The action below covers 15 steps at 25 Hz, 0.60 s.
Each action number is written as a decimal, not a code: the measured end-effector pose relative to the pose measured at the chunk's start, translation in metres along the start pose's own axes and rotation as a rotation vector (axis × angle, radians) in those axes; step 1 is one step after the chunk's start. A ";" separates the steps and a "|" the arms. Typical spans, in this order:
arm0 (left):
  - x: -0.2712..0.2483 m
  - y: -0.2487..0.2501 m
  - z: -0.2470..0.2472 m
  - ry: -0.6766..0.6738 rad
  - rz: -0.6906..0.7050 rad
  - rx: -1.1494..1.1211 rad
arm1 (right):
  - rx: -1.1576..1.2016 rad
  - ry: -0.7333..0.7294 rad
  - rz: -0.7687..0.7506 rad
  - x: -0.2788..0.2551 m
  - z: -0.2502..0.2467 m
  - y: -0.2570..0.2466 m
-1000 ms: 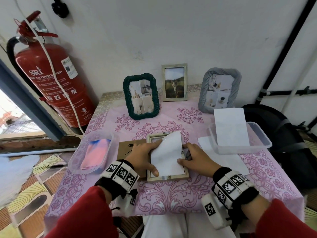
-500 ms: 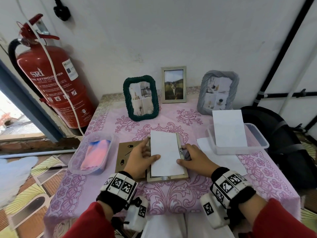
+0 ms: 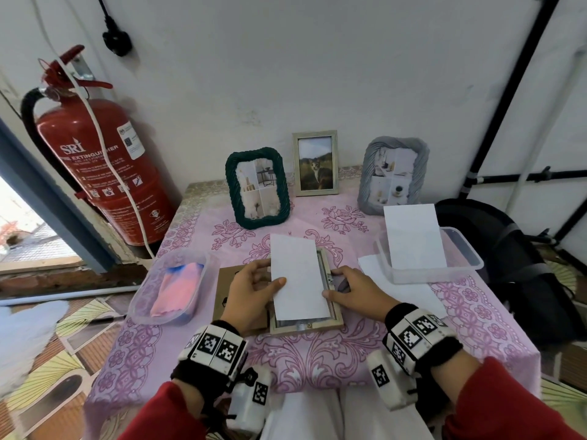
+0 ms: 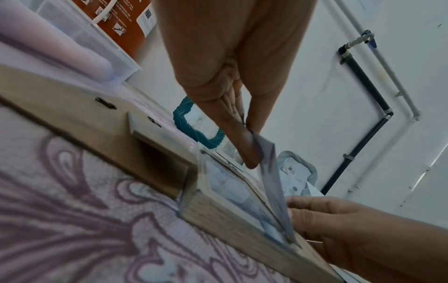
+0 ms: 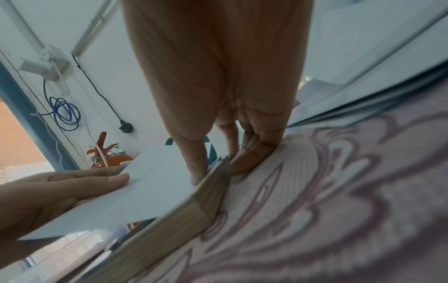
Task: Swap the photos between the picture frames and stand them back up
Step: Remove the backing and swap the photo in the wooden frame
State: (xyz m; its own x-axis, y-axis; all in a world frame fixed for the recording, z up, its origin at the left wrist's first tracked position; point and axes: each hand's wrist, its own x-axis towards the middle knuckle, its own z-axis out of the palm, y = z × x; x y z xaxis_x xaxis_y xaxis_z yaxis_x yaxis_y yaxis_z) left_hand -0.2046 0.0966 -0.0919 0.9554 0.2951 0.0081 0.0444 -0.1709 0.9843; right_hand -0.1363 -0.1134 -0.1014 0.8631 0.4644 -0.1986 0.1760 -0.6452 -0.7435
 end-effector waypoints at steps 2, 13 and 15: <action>0.000 0.001 -0.001 0.041 0.027 -0.014 | 0.050 0.025 -0.041 -0.007 -0.004 -0.002; 0.004 0.014 0.051 0.006 -0.059 -0.140 | -0.537 0.422 0.054 -0.045 -0.085 0.041; 0.005 0.015 0.065 -0.014 -0.071 -0.113 | -0.532 0.439 0.064 -0.050 -0.089 0.054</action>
State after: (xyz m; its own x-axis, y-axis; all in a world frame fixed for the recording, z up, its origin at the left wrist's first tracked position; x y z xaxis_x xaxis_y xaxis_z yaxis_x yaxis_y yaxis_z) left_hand -0.1799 0.0347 -0.0890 0.9549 0.2898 -0.0639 0.0798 -0.0433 0.9959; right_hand -0.1275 -0.2256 -0.0746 0.9714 0.1997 0.1283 0.2301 -0.9251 -0.3021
